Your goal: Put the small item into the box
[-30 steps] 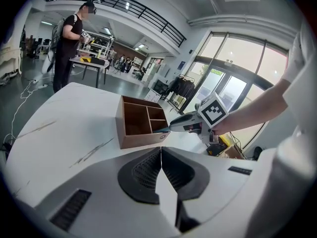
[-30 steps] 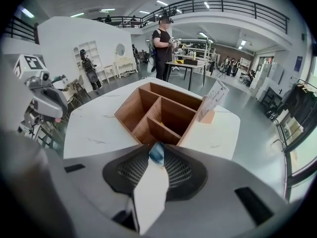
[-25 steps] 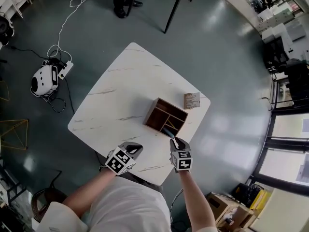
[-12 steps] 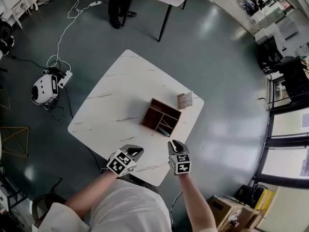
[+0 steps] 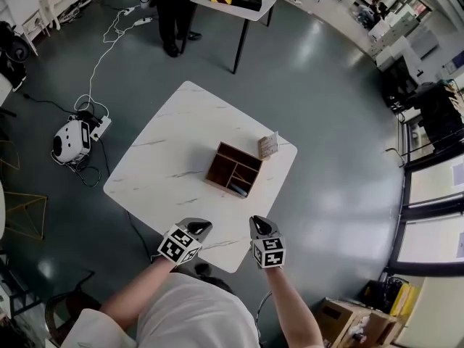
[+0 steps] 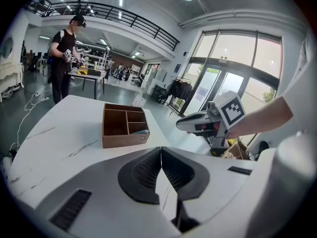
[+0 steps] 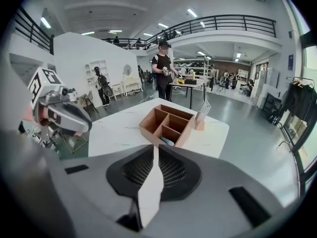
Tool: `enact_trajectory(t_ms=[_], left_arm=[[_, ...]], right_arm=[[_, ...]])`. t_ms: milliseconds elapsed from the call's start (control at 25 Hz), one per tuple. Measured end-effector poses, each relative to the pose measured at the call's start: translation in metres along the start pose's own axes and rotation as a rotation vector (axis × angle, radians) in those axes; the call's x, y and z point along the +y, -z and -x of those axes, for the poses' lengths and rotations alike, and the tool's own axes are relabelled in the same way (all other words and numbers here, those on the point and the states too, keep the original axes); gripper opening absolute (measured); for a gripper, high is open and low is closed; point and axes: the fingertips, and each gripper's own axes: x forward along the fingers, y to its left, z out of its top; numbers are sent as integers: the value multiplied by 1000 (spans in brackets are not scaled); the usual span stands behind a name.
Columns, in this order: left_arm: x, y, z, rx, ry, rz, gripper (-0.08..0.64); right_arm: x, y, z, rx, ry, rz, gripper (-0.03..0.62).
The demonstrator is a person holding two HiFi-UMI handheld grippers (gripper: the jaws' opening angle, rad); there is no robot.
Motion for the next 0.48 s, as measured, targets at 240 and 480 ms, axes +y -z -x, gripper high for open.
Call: enact_trajectory(t_ms=[240, 480], left_arm=[[-32, 9, 15, -19, -22, -15, 15], [-64, 23, 30, -33, -44, -21, 15]], right_arm=[[17, 13, 41, -49, -14, -14, 44], [31, 31, 84, -95, -22, -30, 37]])
